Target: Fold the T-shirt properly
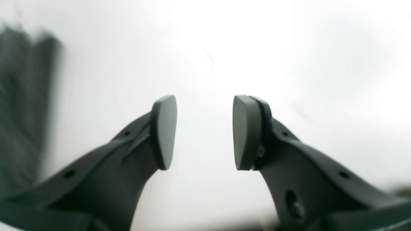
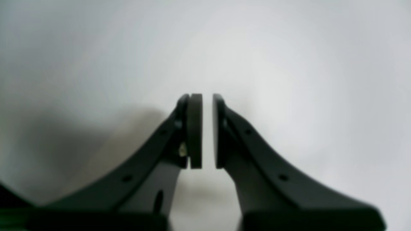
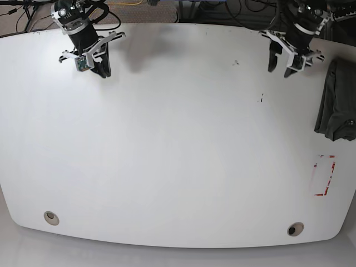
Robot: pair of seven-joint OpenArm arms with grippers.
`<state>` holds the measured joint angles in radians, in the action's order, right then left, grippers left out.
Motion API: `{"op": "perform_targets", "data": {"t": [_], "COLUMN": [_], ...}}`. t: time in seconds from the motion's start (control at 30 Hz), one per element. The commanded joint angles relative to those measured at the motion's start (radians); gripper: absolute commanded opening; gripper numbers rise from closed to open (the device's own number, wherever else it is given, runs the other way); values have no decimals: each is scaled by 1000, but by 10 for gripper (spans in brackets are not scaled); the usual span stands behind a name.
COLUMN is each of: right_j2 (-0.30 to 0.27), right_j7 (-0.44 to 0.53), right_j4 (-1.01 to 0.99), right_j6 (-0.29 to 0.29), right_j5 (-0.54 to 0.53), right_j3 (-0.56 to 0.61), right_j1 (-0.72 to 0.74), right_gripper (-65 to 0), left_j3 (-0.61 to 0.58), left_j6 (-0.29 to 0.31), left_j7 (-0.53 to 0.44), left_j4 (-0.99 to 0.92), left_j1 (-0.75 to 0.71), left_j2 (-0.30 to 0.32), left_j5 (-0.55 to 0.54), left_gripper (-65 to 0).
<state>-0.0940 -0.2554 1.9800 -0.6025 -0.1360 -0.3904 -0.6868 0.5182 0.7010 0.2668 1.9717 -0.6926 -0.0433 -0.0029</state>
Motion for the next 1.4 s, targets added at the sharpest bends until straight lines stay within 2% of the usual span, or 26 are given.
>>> {"op": "perform_targets", "data": {"t": [0.0, 0.1, 0.27, 0.47, 0.63, 0.73, 0.83, 1.1, 1.23, 1.37], "right_j2": [1, 29, 67, 118, 161, 162, 158, 156, 149, 175], "right_j7": [23, 23, 23, 20, 17, 20, 23, 24, 24, 24], "right_j4": [23, 25, 31, 25, -9, -77, -170, -411, -499, -589], "right_j6": [3, 3, 3, 3, 3, 3, 6, 11, 13, 13], "right_j5": [-11, -11, -11, -32, -26, -24, -24, -20, 52, 158], "right_j3": [0, -6, -26, -25, 14, 60, 90, 95, 95, 95], "right_j1": [-60, -110, -231, -331, -414, -439, -432, -305, -236, -161], "right_gripper": [-604, -606, -606, -606, -606, -606, -606, -606, -606, -606], "left_j3": [0, -17, -19, -23, -23, -36, -66, -151, -197, -214], "left_j6": [-3, -3, -3, -3, -3, -3, -3, -3, -3, -3], "left_j7": [-14, -13, -14, -13, -14, -14, -16, -19, -21, -22], "left_j4": [13, 11, 11, -13, -140, -265, -386, -702, -834, -981], "left_j1": [-80, -166, -327, -428, -444, -425, -342, -175, -91, 21], "left_j2": [4, -4, -4, 55, 109, 145, 181, 242, 254, 251], "left_j5": [-9, -22, -113, -156, -184, -184, -179, -177, -142, -68], "left_gripper": [-400, -400, -400, -400, -400, -400, -400, -401, -401, -406]}}
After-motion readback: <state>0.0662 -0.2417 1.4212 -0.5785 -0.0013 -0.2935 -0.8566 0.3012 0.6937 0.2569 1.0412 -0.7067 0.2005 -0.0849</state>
